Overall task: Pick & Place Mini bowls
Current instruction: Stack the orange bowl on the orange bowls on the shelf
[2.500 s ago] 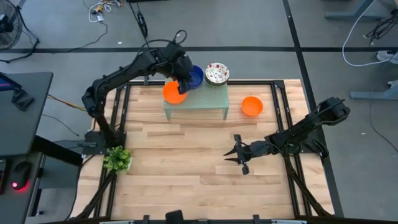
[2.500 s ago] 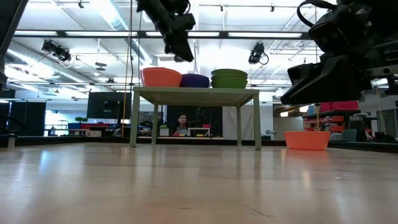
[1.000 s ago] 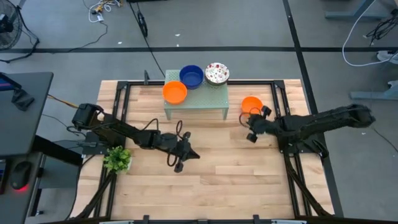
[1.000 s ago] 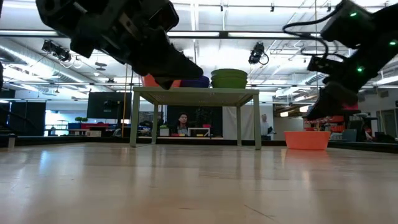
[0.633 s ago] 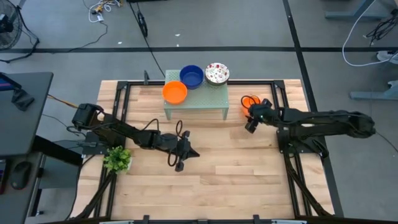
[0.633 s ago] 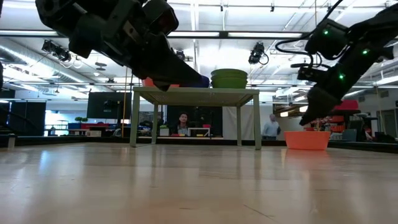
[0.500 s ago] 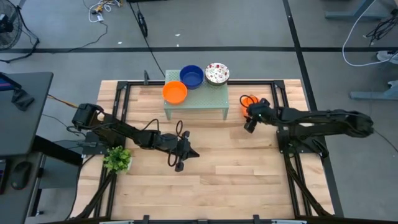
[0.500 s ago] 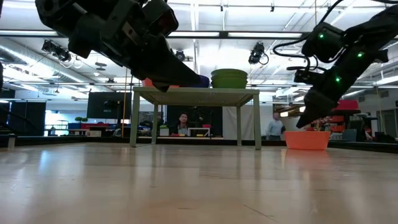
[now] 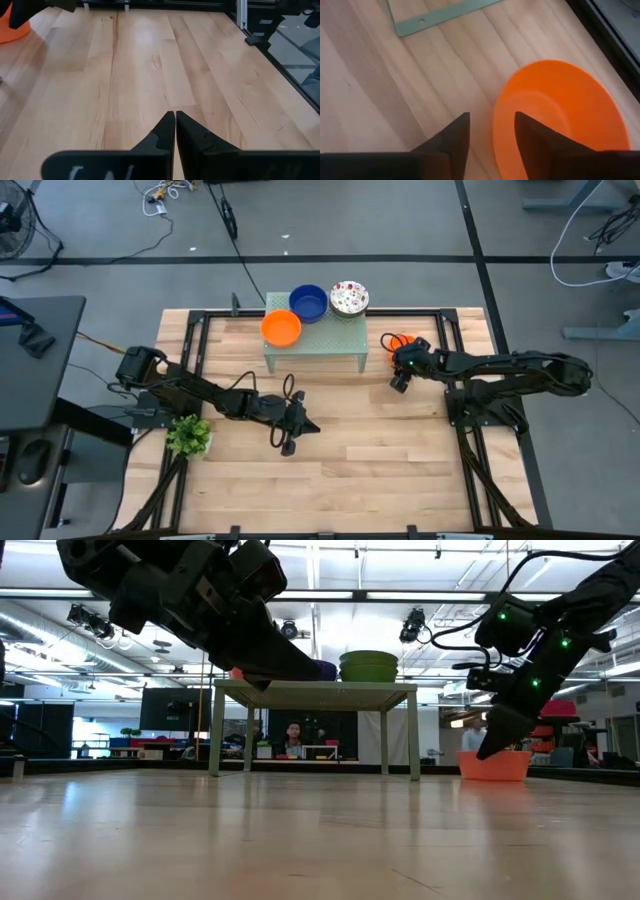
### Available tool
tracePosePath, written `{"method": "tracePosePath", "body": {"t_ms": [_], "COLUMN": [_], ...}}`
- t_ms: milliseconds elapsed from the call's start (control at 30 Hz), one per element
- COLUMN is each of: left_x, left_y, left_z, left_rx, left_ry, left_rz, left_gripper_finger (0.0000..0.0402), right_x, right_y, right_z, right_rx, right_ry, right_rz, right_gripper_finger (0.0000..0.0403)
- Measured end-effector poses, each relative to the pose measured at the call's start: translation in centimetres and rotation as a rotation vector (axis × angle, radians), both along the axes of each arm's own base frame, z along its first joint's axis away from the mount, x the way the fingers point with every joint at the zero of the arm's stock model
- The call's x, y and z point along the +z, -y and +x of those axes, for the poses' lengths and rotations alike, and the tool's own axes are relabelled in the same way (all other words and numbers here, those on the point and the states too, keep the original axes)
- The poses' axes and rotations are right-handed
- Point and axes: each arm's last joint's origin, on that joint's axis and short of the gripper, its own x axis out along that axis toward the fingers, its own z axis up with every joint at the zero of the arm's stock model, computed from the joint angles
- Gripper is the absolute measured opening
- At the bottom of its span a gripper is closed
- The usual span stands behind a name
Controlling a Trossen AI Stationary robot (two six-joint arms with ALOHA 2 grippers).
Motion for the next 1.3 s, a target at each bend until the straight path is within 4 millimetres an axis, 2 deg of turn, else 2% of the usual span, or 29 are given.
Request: {"method": "tracePosePath", "body": {"t_ms": [400,600,800,933,1100,1300], "left_x": [0.0,0.0,0.0,0.0,0.3,1.7], "left_y": [0.0,0.0,0.0,0.0,0.0,0.1], "left_z": [0.0,0.0,0.0,0.0,0.2,0.6], "left_rx": [0.000,0.000,0.000,0.000,0.013,-0.034], "left_ry": [0.000,-0.002,-0.002,-0.002,0.032,0.193], "left_rz": [0.001,0.000,0.000,0.000,-0.039,0.020], "left_gripper_finger": [0.0021,0.0021,0.0021,0.0021,0.0021,0.0033], "right_x": [-0.1,-0.1,0.0,0.9,3.0,4.7], "right_y": [-0.3,-1.7,-4.6,-7.9,-11.8,-13.9], "right_z": [0.2,0.6,1.4,2.3,3.3,4.4], "right_rx": [0.075,0.127,0.206,0.386,0.674,0.934], "right_ry": [0.002,0.003,0.074,0.106,0.172,0.389], "right_rz": [0.037,0.059,0.182,0.309,0.344,0.341], "right_gripper_finger": [0.0010,0.0009,0.0005,0.0003,0.0002,0.0002]}}
